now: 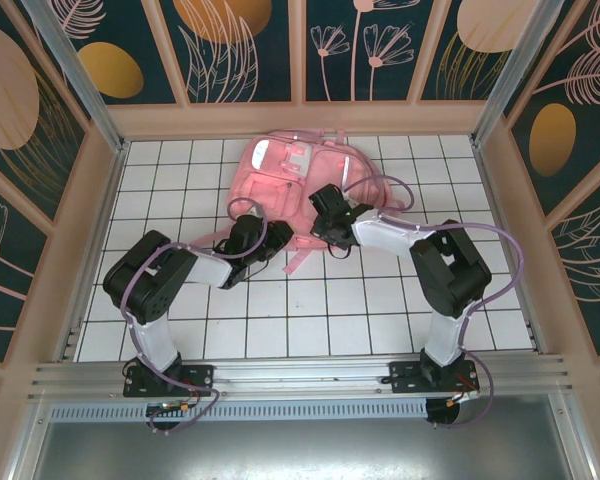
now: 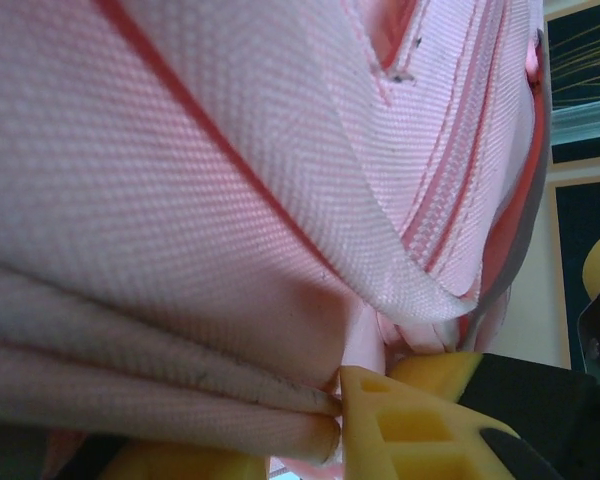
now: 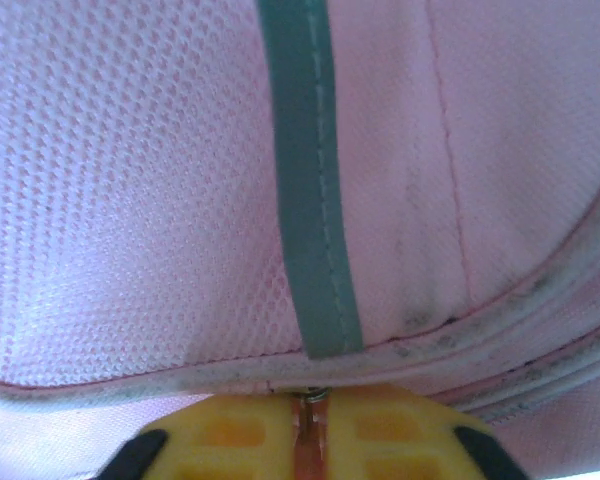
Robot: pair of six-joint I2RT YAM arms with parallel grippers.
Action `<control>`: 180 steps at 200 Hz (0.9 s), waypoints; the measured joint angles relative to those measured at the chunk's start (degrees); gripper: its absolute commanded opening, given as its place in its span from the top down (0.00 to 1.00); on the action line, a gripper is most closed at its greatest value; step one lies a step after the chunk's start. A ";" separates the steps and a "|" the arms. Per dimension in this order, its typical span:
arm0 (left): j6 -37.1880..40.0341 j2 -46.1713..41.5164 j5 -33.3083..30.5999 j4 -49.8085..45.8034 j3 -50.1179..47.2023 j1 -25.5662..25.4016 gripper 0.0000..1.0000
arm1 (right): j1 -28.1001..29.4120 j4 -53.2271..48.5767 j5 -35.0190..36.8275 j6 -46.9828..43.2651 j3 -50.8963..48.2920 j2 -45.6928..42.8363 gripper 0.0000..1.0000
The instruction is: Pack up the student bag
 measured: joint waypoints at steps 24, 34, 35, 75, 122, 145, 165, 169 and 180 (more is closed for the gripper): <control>0.85 -0.48 -0.11 -1.66 0.46 0.57 0.78 | -0.37 0.98 -0.33 -1.84 -1.46 -1.33 1.00; 1.44 -0.48 0.28 -2.32 0.76 1.16 0.78 | -0.90 1.57 -0.92 -3.41 -2.60 -2.54 1.00; 1.49 -0.48 0.28 -2.38 0.79 1.20 0.78 | -0.94 1.62 -1.01 -3.48 -2.69 -2.64 1.00; 5.20 0.24 0.63 -4.83 3.17 7.78 0.79 | -7.21 0.98 -7.91 -18.08 -4.31 -6.62 1.00; 11.47 3.23 0.42 -11.52 11.34 12.28 0.62 | -12.02 -2.10 -12.92 -33.07 -1.44 -6.80 1.00; 13.97 4.55 -0.04 -16.59 15.67 13.90 0.40 | -13.20 -2.03 -19.54 -33.86 -1.44 -7.39 1.00; 14.10 4.33 0.50 -18.67 17.14 15.23 0.23 | -13.29 0.26 -26.36 -31.85 -1.68 -7.74 1.00; 14.03 3.96 0.96 -18.93 16.98 15.43 0.22 | -13.18 0.96 -27.63 -31.23 -1.77 -7.74 1.00; 13.38 1.95 1.64 -19.43 15.39 16.02 0.18 | -12.72 2.91 -30.77 -29.42 -1.92 -7.74 1.00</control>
